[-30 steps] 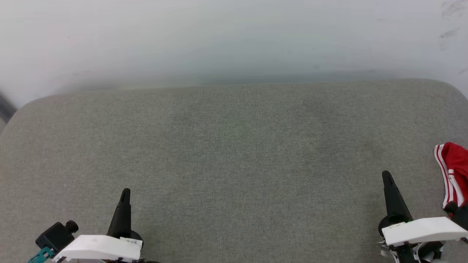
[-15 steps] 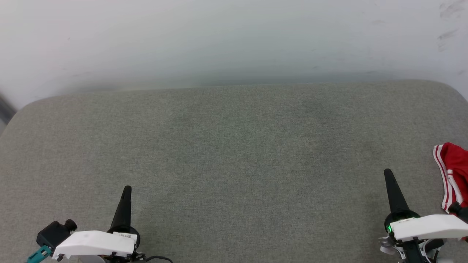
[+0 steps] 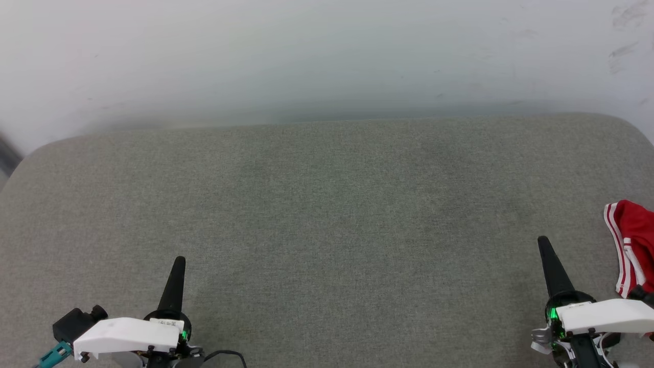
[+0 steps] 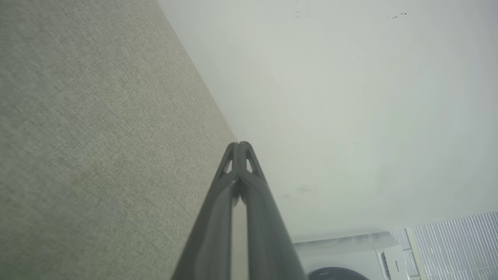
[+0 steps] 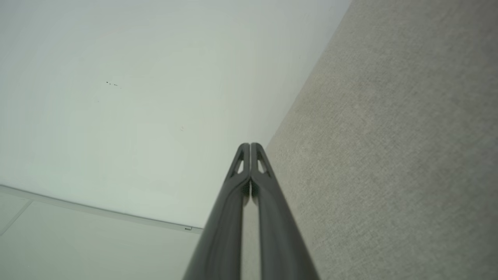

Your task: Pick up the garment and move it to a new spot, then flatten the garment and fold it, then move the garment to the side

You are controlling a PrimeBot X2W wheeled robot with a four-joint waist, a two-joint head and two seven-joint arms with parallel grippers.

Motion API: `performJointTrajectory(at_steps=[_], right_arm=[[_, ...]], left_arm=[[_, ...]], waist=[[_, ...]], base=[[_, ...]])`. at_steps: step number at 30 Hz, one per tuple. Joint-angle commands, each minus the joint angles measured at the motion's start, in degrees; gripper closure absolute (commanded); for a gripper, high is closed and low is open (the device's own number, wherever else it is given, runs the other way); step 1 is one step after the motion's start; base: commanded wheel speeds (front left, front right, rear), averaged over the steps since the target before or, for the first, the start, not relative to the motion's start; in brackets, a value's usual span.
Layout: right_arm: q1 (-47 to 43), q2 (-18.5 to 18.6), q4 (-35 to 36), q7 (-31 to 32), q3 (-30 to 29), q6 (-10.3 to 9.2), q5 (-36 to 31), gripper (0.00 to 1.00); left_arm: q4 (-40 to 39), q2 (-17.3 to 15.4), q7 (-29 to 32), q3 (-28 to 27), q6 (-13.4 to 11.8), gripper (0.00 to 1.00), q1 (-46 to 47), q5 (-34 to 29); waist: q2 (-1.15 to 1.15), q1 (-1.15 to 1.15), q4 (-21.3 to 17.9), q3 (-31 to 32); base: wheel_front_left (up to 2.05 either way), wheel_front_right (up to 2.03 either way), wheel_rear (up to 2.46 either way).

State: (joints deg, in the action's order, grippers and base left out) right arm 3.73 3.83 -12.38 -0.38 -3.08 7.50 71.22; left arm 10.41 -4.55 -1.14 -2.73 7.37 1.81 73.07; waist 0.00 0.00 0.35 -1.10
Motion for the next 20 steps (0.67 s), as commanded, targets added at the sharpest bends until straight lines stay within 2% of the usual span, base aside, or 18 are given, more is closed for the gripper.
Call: performJointTrajectory(at_steps=[1,20], right_arm=[[1.6,0.4,0.2,0.4,-0.2,-0.01,1.6,1.0],[2.1,0.2,-0.6,3.0,-1.1,-0.01,11.0,1.0]], left_arm=[[-0.1,-0.2,0.5,-0.4,0.1,1.0,1.4,1.4],[1.6,0.0,3.0,-1.0,0.2,1.0,2.8,10.4]], waist=[[0.0,0.0,0.0,0.0],[0.0,0.0,-0.1,0.4]], base=[[0.0,0.0,0.0],[0.0,0.0,0.0]])
